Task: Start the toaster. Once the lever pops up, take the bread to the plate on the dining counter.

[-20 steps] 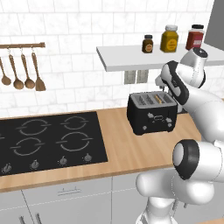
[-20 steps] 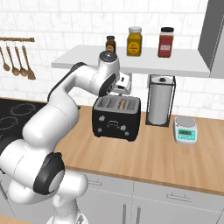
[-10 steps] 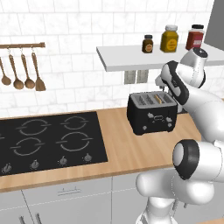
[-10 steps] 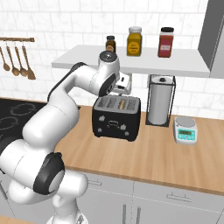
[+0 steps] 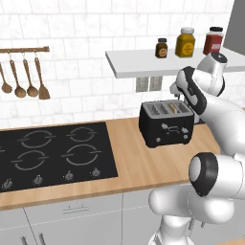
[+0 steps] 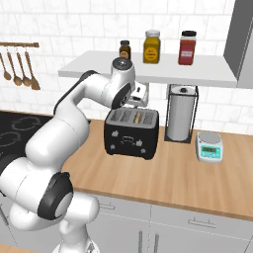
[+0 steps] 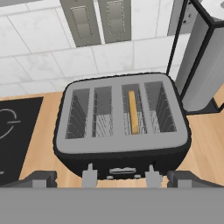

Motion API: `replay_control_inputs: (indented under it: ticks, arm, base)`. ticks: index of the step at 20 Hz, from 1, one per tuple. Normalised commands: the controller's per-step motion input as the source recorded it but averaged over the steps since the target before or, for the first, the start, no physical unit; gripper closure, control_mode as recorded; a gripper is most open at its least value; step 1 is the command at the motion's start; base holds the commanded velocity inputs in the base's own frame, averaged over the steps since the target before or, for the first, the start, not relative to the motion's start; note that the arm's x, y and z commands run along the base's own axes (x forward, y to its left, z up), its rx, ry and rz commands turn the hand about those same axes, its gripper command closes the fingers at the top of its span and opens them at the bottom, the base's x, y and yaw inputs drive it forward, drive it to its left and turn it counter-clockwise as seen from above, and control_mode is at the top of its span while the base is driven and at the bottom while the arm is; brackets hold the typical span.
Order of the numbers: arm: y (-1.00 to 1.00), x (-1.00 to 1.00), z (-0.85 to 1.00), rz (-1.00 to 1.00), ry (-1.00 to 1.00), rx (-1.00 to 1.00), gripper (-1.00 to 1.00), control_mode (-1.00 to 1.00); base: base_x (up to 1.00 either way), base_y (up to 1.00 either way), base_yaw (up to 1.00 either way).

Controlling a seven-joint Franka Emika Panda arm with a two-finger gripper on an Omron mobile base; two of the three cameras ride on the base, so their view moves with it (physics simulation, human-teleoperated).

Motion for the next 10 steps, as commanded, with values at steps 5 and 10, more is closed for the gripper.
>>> replay_control_inputs:
  ticks: [5,10]
  arm:
    - [0.0,0.0,0.0,0.0,0.0,0.0,-1.0,-1.0]
    - [0.0,0.0,0.0,0.0,0.0,0.0,-1.0,-1.0]
  base:
    - [0.0,0.0,0.0]
    - [0.0,0.0,0.0]
